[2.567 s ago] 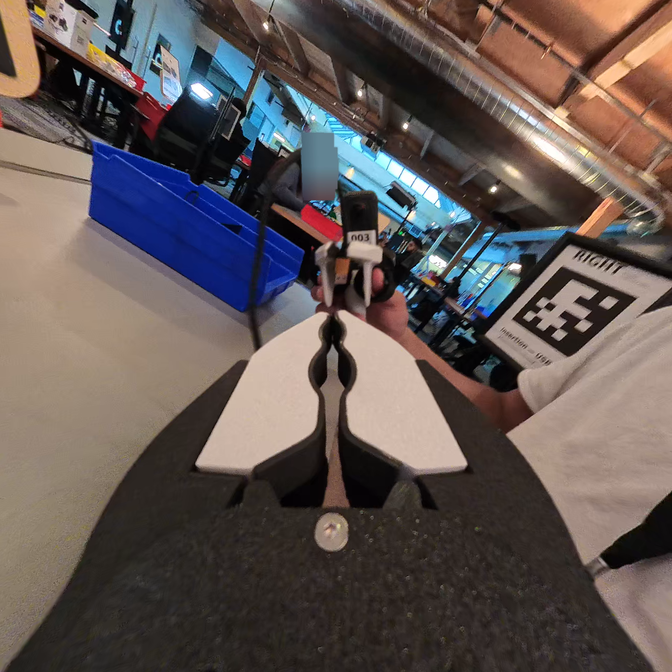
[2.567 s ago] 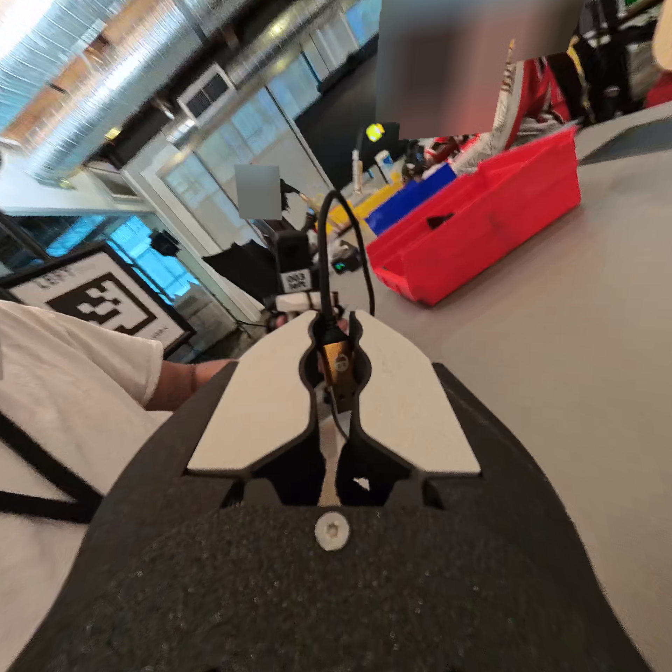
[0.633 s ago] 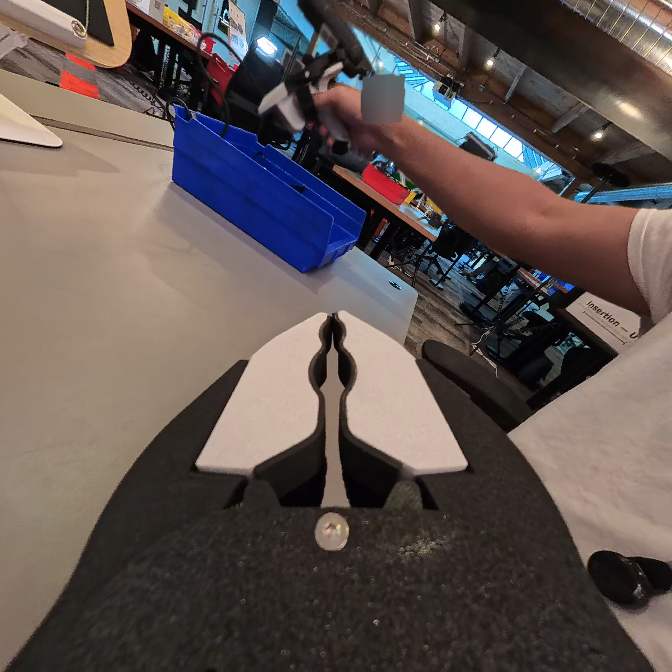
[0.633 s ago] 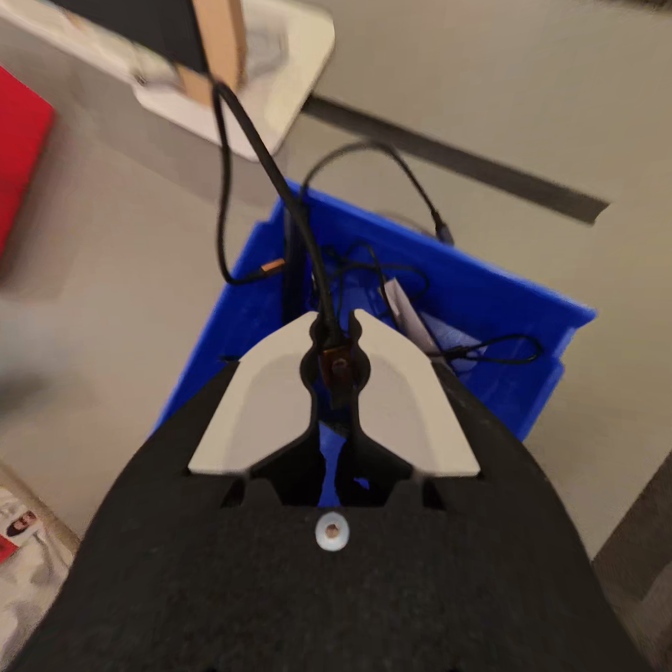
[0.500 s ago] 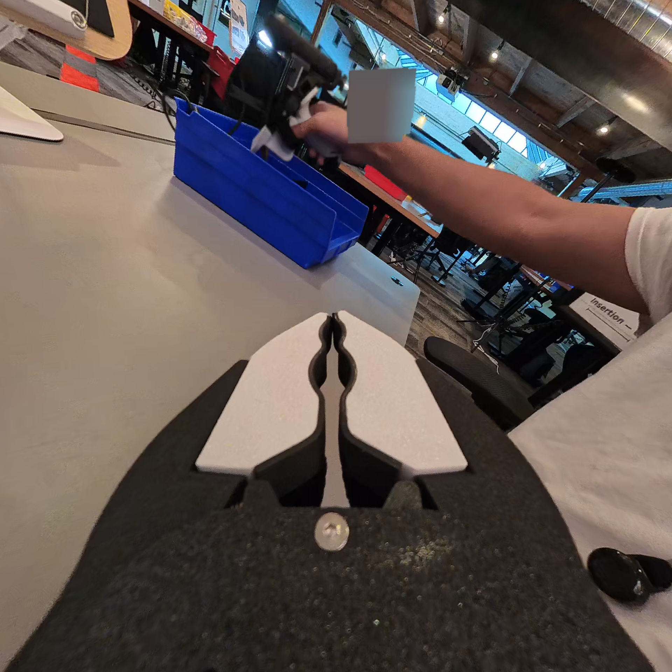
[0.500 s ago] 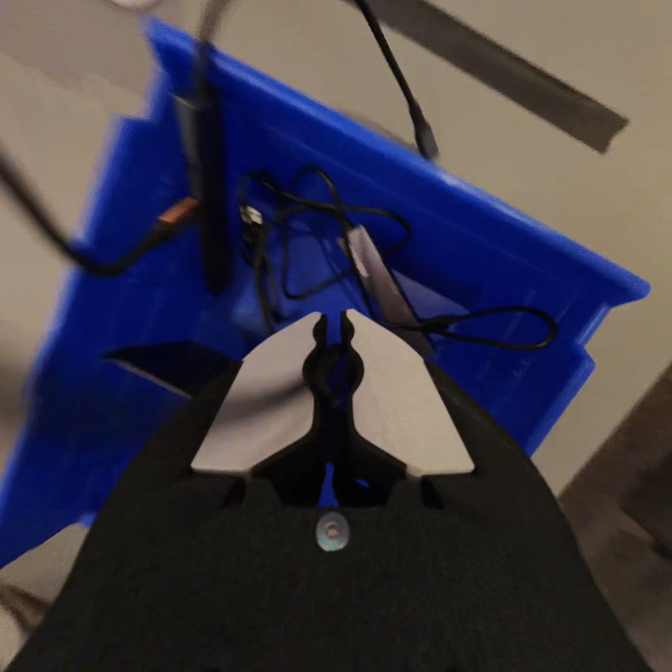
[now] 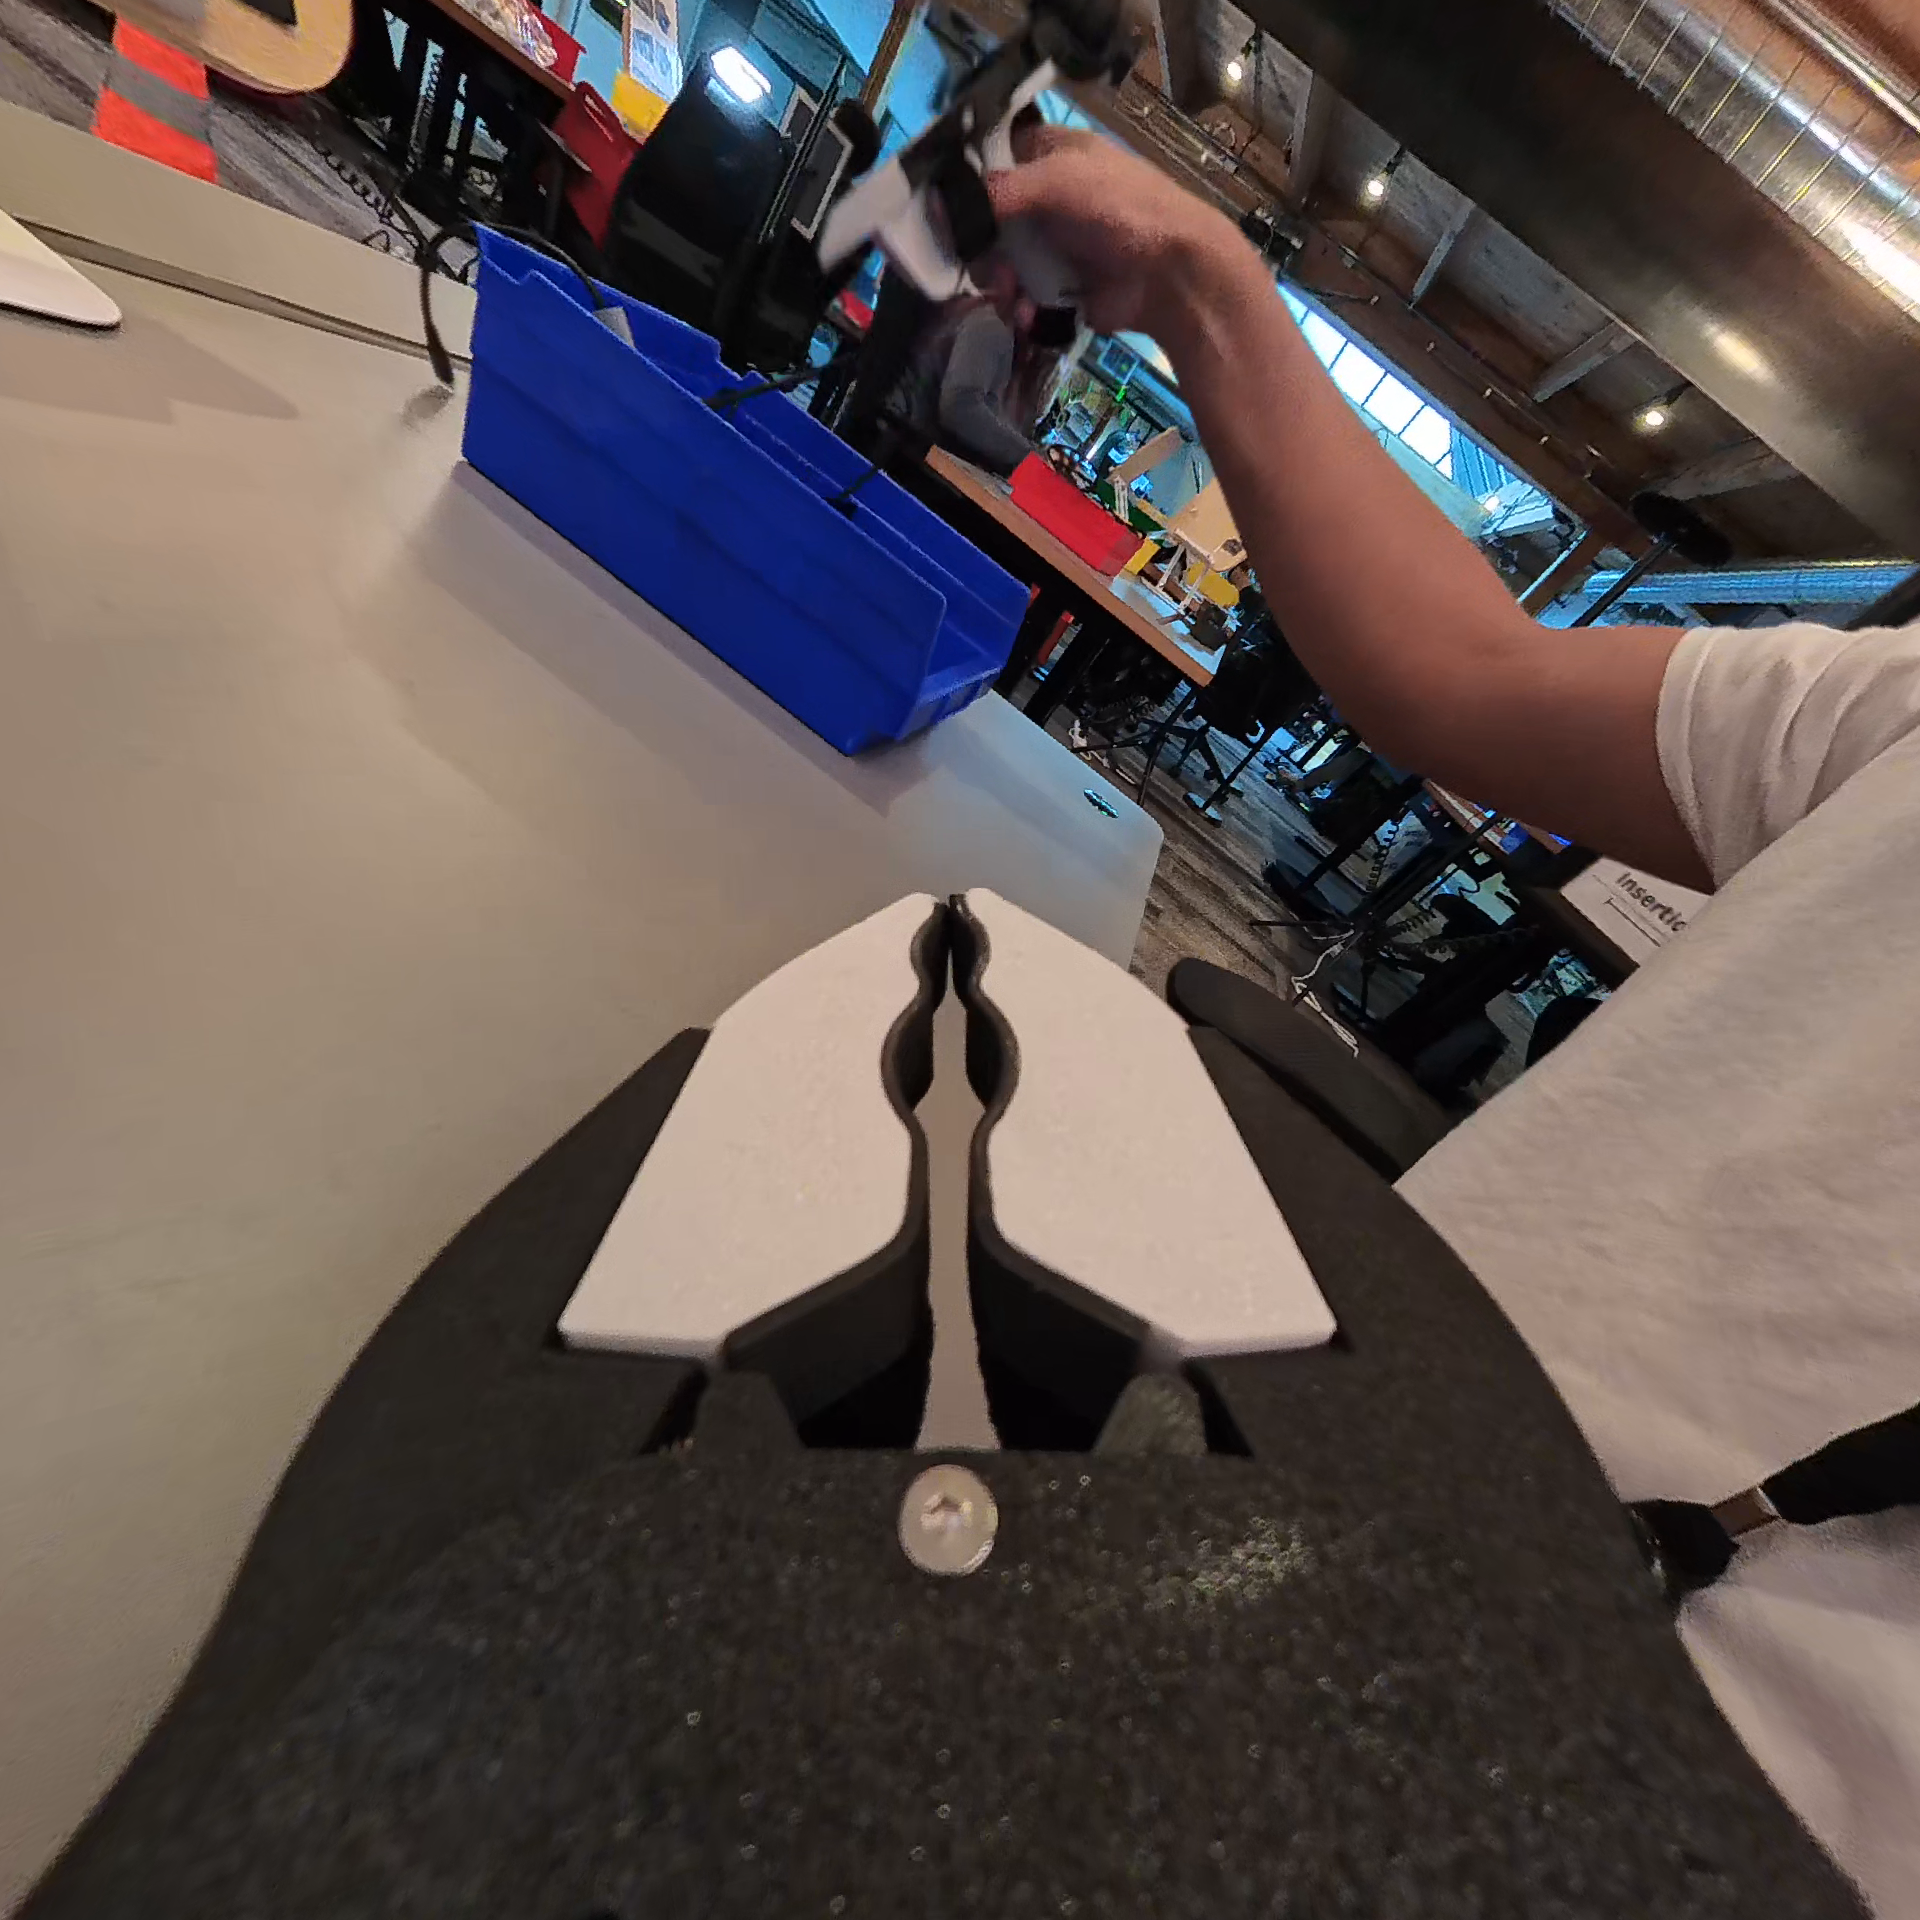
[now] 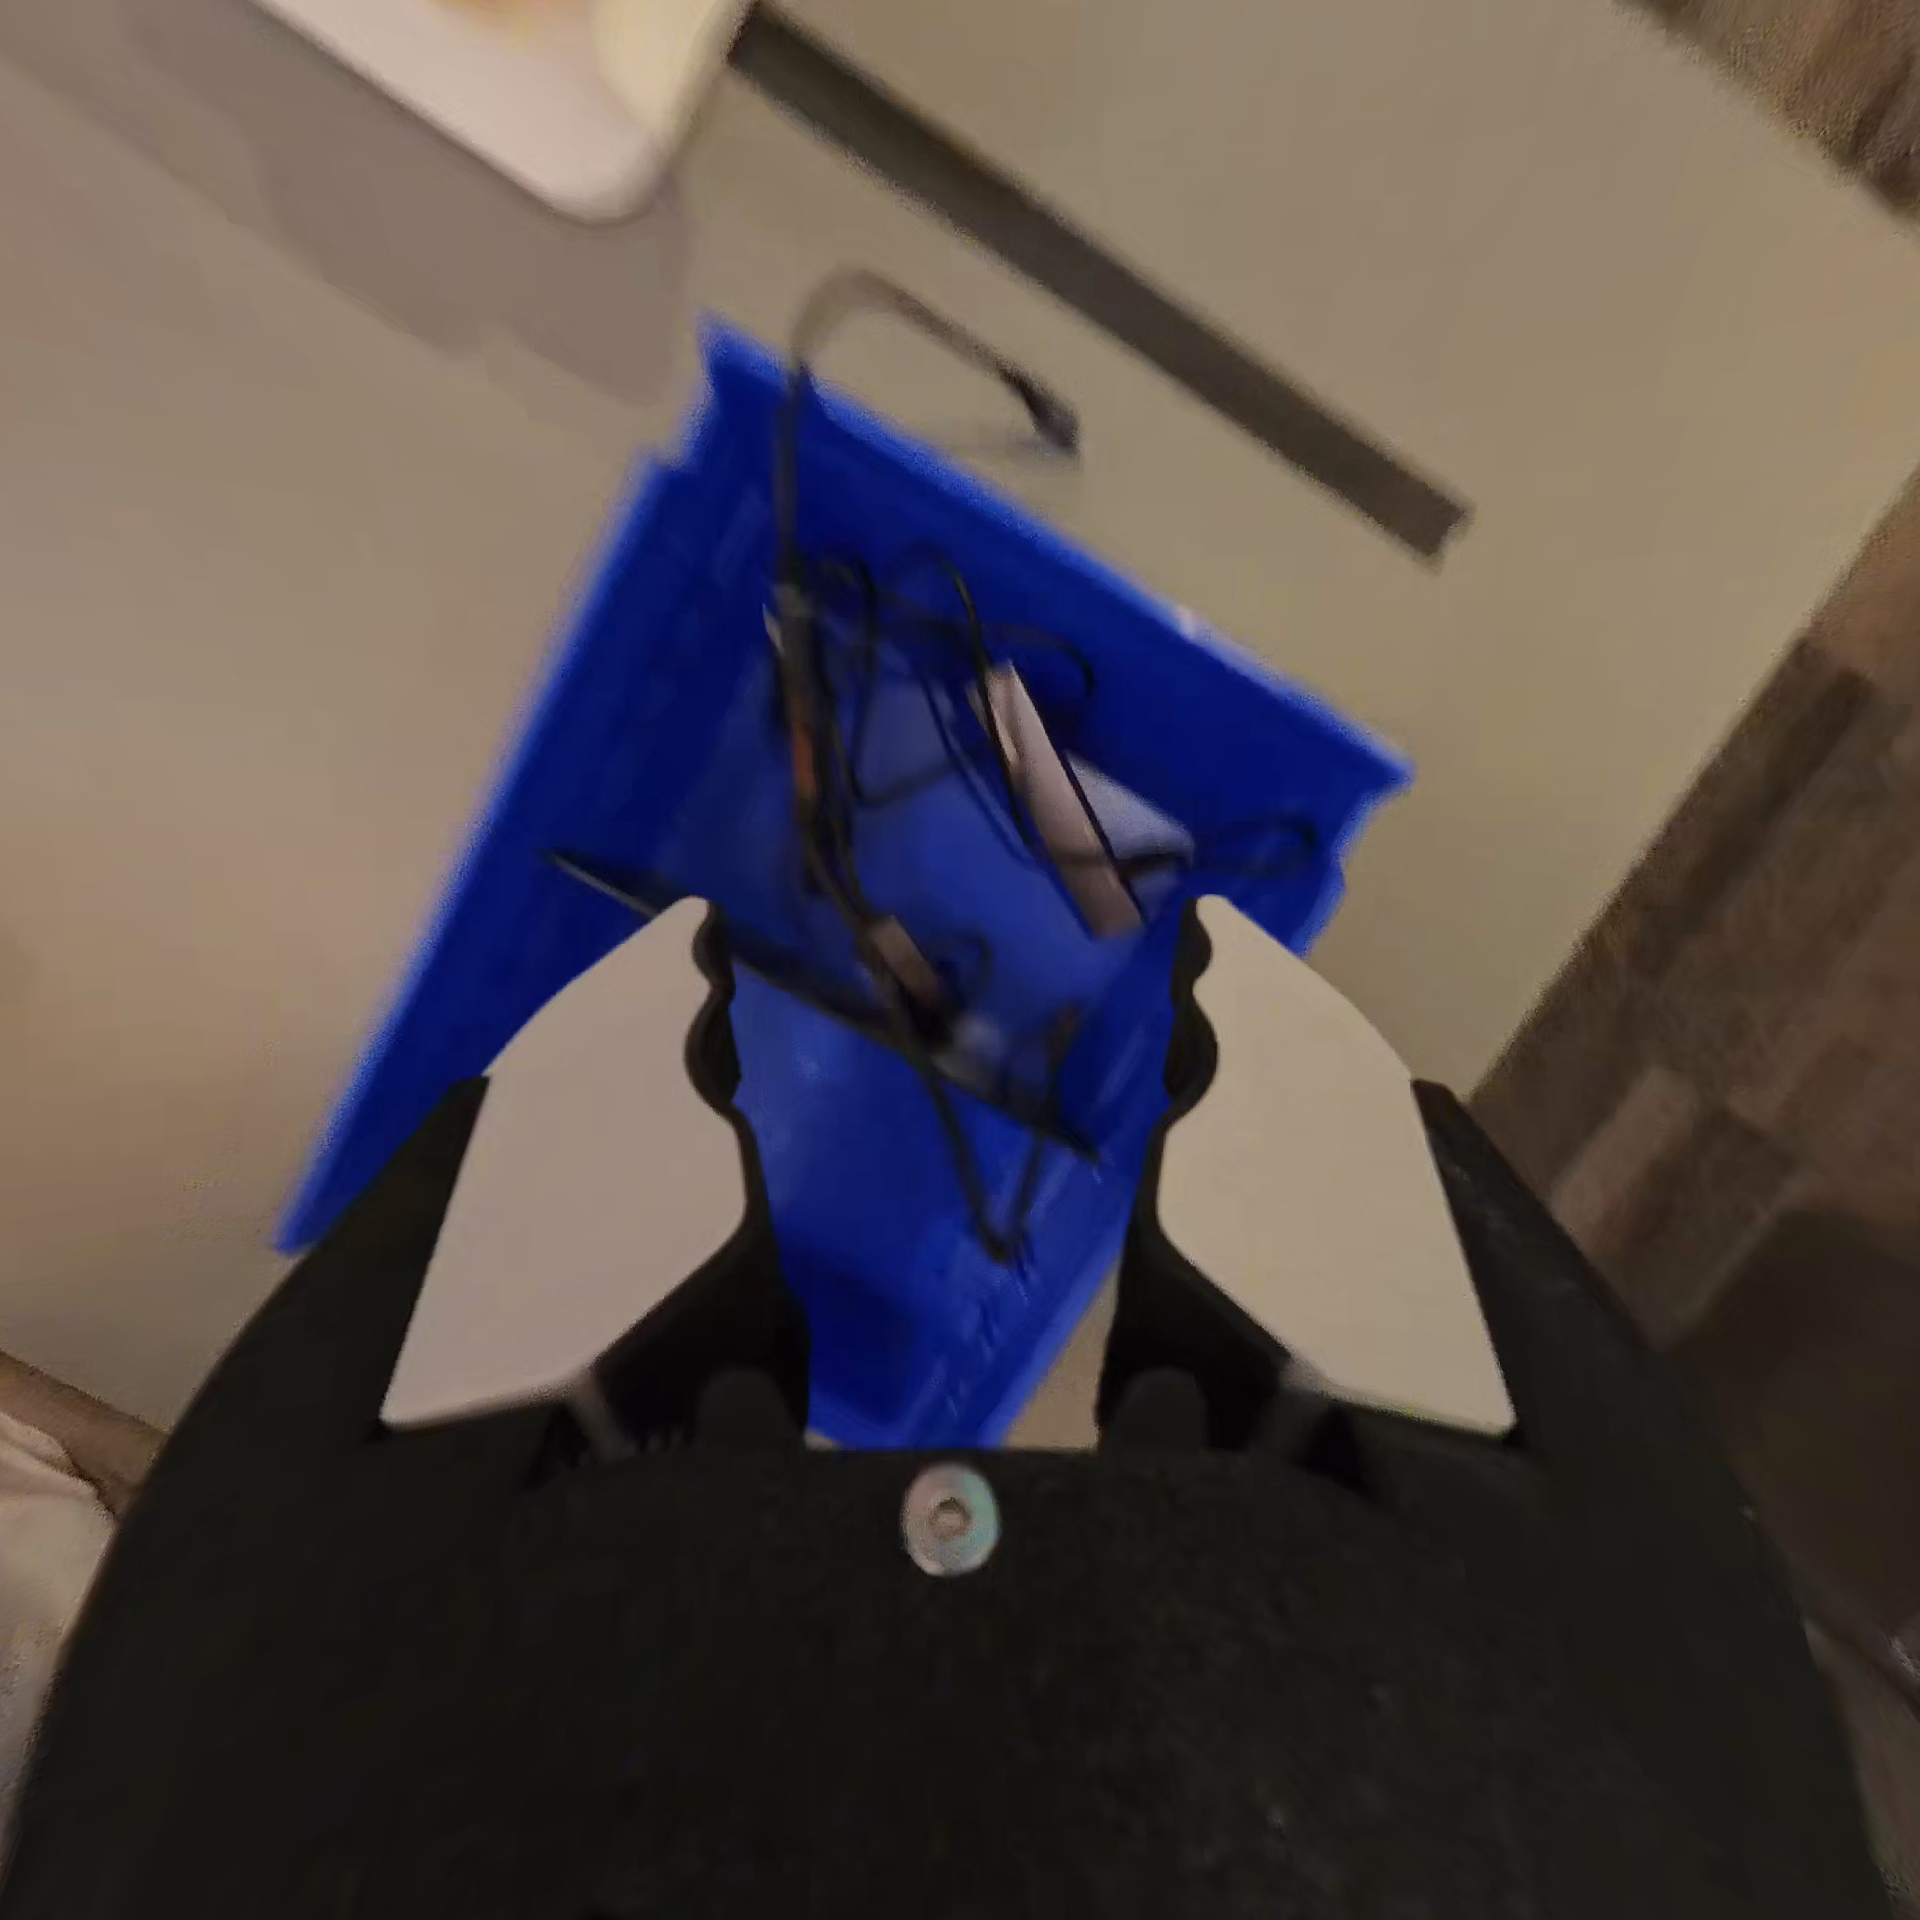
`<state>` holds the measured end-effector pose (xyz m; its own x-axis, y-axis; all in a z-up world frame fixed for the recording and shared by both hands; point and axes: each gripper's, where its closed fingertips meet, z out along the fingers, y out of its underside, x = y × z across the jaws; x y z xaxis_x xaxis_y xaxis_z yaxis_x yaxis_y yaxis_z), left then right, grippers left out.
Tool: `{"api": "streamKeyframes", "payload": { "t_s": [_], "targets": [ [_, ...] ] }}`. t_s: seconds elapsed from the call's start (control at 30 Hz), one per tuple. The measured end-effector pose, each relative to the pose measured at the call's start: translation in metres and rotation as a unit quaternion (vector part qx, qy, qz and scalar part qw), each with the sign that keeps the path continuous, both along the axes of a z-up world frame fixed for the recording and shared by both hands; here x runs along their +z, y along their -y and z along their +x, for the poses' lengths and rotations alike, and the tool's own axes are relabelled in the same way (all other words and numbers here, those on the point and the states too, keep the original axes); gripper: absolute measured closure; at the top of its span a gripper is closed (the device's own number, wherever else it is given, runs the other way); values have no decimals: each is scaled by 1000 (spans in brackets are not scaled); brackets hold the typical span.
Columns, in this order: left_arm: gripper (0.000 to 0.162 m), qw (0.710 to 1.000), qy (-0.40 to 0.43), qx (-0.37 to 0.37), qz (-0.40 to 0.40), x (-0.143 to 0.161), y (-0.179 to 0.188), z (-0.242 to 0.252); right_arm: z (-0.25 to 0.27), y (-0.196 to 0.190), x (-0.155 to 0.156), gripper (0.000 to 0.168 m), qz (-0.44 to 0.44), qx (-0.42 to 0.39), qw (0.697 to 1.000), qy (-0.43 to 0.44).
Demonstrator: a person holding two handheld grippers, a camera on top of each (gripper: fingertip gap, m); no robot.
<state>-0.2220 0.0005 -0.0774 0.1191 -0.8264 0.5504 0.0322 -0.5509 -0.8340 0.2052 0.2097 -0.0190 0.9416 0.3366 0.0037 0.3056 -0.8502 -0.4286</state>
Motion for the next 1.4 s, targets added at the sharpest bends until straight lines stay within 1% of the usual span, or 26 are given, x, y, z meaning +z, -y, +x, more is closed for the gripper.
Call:
{"api": "streamKeyframes", "payload": {
  "t_s": [0.03, 0.07, 0.1, 0.13, 0.17, 0.2, 0.23, 0.27, 0.3, 0.37, 0.4, 0.43, 0.47, 0.53, 0.57, 0.63, 0.73, 0.77, 0.83, 1.0, 1.07, 1.13, 1.23, 1.27, 1.33, 1.4],
  "targets": [
    [162, 1000, -1, -2, -2, -1, -2, 2, -12, -14, 9, 89, 23, 8, 1000, -20],
    [162, 1000, -2, -4, -4, -1, -4, 4, -15, -29, 11, 89, 40, 7, 999, -11],
    [162, 1000, -2, -5, -7, -2, -5, 6, -10, -44, 5, 93, 45, 1, 999, 24],
    [162, 1000, 0, -6, -10, -2, -7, 7, -9, -58, -3, 102, 36, -2, 998, 43],
    [162, 1000, 2, -7, -13, -2, -8, 7, -20, -69, -14, 105, 22, 3, 1000, 20],
    [162, 1000, 3, -6, -15, -2, -9, 7, -40, -76, -26, 106, 0, 21, 999, -25],
    [162, 1000, 2, -5, -15, -3, -11, 7, -59, -81, -36, 104, -26, 41, 997, -61],
    [162, 1000, 1, -3, -16, -4, -12, 7, -70, -86, -46, 104, -46, 55, 995, -70],
    [162, 1000, 1, -1, -17, -5, -14, 6, -76, -90, -58, 106, -63, 70, 994, -59],
    [162, 1000, 4, 1, -23, -5, -16, 4, -73, -89, -82, 109, -109, 98, 989, -2],
    [162, 1000, 6, 4, -25, -5, -17, 2, -64, -89, -90, 122, -121, 98, 987, 38],
    [162, 1000, 7, 6, -27, -5, -18, 0, -56, -93, -90, 140, -110, 97, 987, 71],
    [162, 1000, 8, 9, -28, -5, -18, -2, -53, -92, -88, 151, -106, 103, 985, 85],
    [162, 999, 12, 16, -30, -4, -19, -7, -54, -84, -85, 152, -105, 124, 983, 91],
    [162, 999, 14, 17, -33, -4, -18, -9, -53, -81, -82, 153, -91, 141, 980, 105],
    [162, 999, 20, 18, -39, -2, -17, -12, -47, -78, -75, 156, -40, 173, 973, 150],
    [162, 999, 22, 17, -36, 0, -15, -12, -37, -78, -63, 157, 30, 171, 967, 188],
    [162, 999, 20, 15, -34, -1, -14, -11, -35, -79, -59, 160, 53, 168, 965, 192],
    [162, 999, 14, 11, -28, -2, -11, -8, -32, -80, -50, 162, 88, 150, 969, 178],
    [162, 1000, 1, 2, -10, -2, -7, 1, -35, -72, -31, 165, 100, 133, 982, 88],
    [162, 1000, -6, 1, -3, -3, -6, 2, -41, -59, -15, 165, 121, 162, 978, 61],
    [162, 1000, -7, 0, -2, -3, -5, 3, -44, -41, -2, 165, 150, 215, 964, 49],
    [162, 1000, -5, 1, -4, -3, -4, 1, -13, -18, -1, 164, 154, 237, 954, 105],
    [162, 1000, -4, 1, -5, -2, -4, 1, -4, -12, 0, 164, 164, 234, 952, 105],
    [162, 1000, -2, 2, -4, -2, -3, -1, 11, -5, 10, 165, 209, 209, 952, 75],
    [162, 1000, -2, 3, -3, -1, -3, -1, 25, 5, 13, 165, 226, 181, 956, 37]
  ]
}}
